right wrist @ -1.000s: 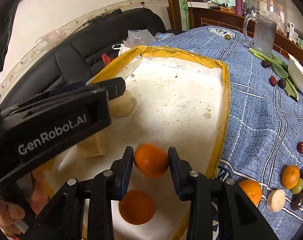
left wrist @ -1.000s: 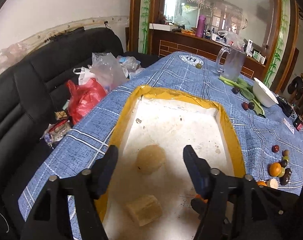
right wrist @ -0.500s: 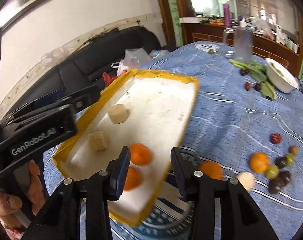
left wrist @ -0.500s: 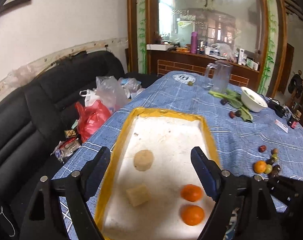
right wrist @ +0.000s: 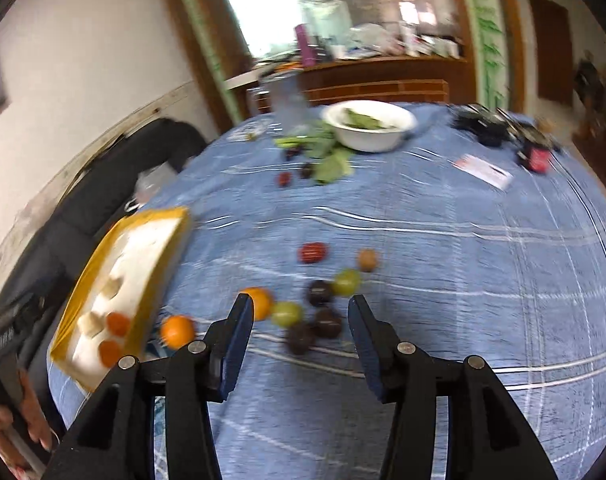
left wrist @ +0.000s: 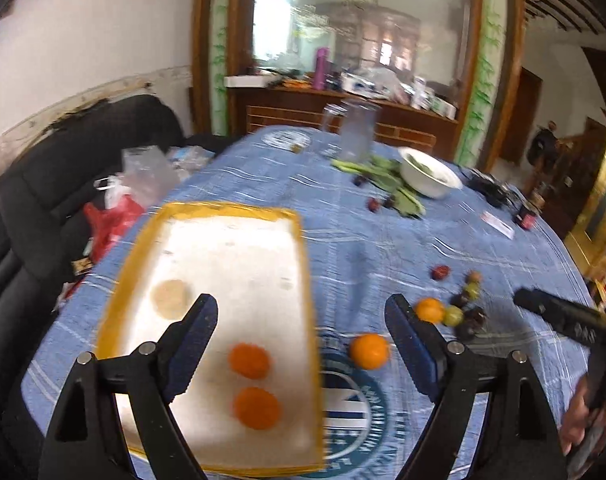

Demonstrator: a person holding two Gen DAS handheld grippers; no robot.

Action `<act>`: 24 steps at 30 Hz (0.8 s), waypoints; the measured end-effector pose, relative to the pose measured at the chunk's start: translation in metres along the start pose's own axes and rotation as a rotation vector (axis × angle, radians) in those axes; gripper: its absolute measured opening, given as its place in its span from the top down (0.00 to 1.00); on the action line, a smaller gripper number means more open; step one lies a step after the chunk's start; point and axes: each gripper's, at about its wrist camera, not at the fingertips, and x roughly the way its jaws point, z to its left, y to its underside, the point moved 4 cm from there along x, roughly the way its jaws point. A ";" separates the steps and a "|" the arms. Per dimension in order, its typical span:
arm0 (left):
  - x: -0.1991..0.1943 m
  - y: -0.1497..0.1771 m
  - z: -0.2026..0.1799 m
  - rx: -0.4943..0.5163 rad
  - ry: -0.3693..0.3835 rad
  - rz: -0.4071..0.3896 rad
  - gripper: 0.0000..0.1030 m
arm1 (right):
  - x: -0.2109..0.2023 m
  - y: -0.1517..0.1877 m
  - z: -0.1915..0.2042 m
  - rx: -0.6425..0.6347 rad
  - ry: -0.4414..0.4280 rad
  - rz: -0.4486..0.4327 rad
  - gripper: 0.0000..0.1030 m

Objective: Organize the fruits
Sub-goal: 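Move both open tools back to the fruit pile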

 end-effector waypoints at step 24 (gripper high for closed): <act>0.095 -0.001 -0.080 -0.064 0.287 0.220 0.18 | 0.069 0.019 -0.008 0.056 -0.099 0.154 0.50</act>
